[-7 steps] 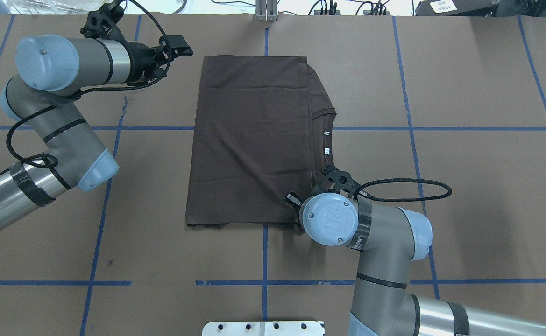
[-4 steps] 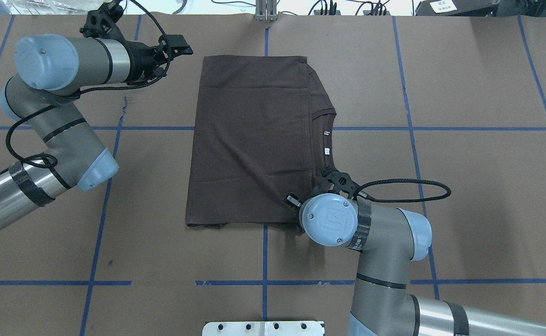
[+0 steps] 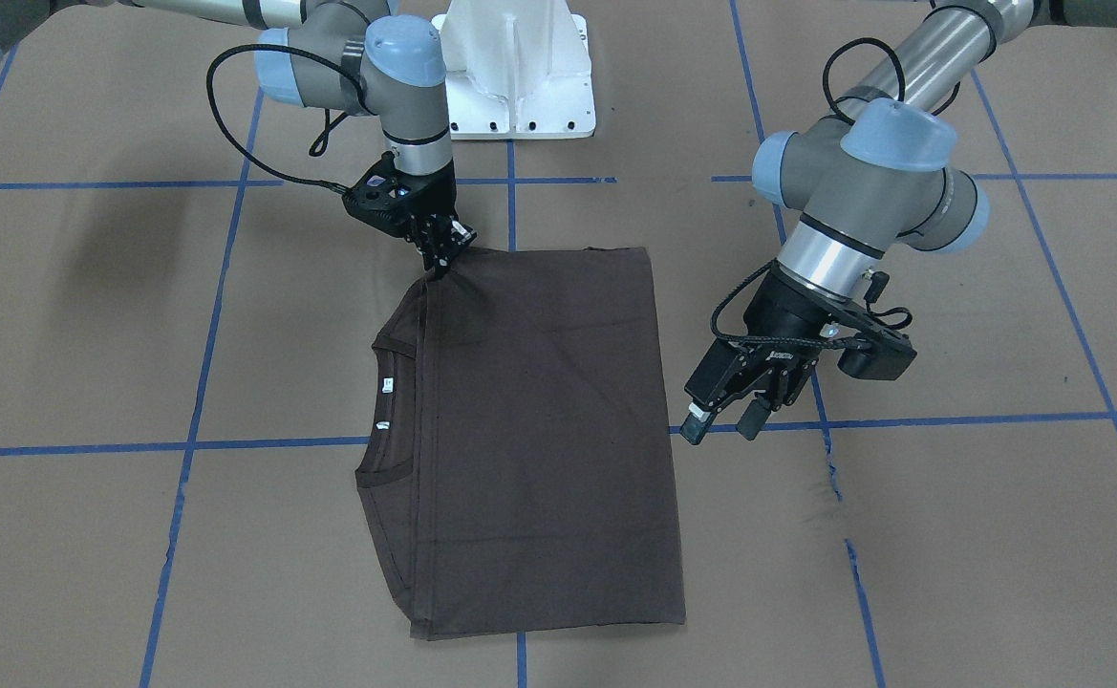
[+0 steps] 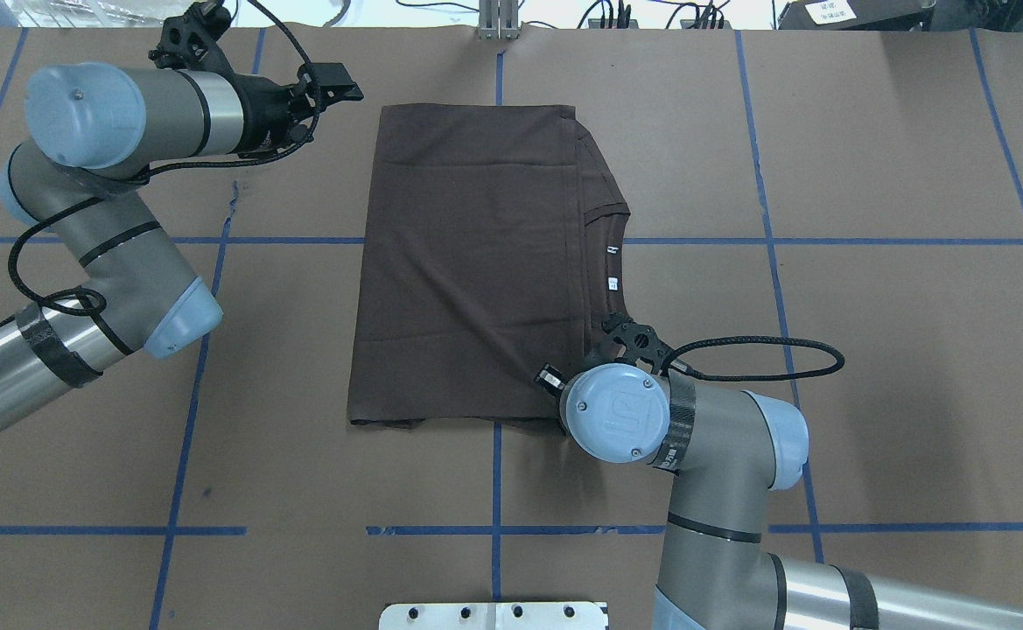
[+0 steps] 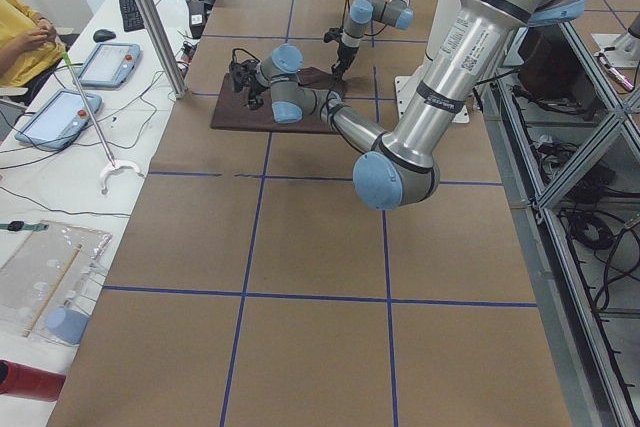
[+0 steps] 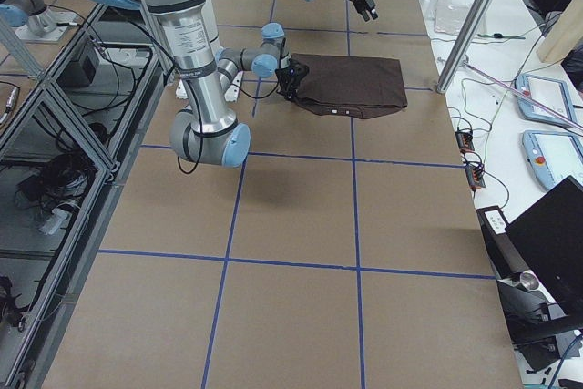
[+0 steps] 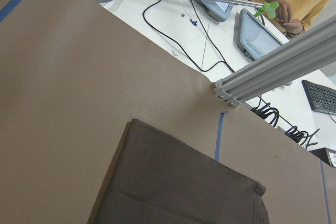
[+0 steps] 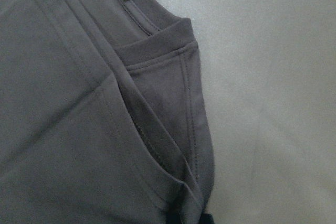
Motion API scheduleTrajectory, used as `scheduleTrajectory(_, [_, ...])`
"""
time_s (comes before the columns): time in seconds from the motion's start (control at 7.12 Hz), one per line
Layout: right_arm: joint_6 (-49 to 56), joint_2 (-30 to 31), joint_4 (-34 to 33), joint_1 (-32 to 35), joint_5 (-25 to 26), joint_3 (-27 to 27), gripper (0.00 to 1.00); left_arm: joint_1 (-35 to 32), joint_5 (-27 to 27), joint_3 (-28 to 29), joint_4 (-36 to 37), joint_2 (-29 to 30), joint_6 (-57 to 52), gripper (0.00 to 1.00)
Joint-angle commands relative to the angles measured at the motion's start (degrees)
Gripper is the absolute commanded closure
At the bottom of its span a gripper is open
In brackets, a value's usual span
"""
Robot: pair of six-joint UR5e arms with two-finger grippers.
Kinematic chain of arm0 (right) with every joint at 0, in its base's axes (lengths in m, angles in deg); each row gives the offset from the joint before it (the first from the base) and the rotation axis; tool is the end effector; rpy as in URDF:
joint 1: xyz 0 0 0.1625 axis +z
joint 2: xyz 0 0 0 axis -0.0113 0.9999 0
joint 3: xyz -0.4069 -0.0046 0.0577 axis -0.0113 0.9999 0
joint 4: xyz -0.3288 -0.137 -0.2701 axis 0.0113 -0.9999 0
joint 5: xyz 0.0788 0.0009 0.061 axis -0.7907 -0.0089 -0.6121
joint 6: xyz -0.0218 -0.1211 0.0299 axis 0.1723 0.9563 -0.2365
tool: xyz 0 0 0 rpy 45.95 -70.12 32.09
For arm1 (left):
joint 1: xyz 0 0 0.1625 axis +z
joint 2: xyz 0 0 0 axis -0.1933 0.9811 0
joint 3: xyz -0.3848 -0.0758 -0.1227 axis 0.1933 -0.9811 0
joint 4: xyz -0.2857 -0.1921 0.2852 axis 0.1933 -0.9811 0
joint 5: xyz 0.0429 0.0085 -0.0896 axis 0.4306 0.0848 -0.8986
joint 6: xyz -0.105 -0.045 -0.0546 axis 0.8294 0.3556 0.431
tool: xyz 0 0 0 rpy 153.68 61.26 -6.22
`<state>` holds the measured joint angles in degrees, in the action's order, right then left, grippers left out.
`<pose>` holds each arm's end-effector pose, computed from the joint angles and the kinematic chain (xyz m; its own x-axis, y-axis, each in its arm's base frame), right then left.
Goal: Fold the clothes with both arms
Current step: 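Move the left gripper down to the shirt edge nearest the robot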
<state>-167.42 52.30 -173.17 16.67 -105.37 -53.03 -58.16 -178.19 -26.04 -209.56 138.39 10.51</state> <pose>-0.6178 -0.3369 0.2636 0.4845 0.5736 0.6604 -0.5653 0.7815 -0.2640 0.4198 -0.6165 0.2537 0.1194 -0.1814 -0.9761 0.6222 0.7798 -0.0689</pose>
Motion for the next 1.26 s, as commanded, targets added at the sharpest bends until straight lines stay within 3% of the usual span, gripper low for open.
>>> scheduleTrajectory(0.0, [0.43, -0.07, 0.07, 0.00, -1.32, -0.34, 1.00, 0.00, -0.08, -0.09, 0.00, 0.00, 0.00, 0.00])
scheduleTrajectory(0.42, [0.52, 0.45, 0.07, 0.00, -3.51, -3.23, 1.00, 0.00, -0.26, -0.70, 0.00, -0.09, 0.09, 0.00])
scheduleTrajectory(0.56, [0.52, 1.15, -0.19, 0.26, -4.39, -6.20, 1.00, 0.17, -1.48, -3.58, 2.26, -0.96, 3.83, 0.01])
scheduleTrajectory(0.7, [0.52, 2.64, -0.54, 0.35, -4.49, -8.67, 1.00, 0.26, -6.54, -6.13, 3.68, -2.97, 8.48, 0.02])
scheduleTrajectory(0.98, [0.52, 4.66, -0.54, 0.26, -4.84, -11.33, 1.00, 5.06, -7.30, -10.97, 4.74, -6.39, 17.61, 0.03])
scheduleTrajectory(1.12, [0.52, 4.85, -0.54, 0.17, -4.84, -11.42, 1.00, 9.10, -4.59, -13.68, 6.40, -7.98, 19.06, 0.02])
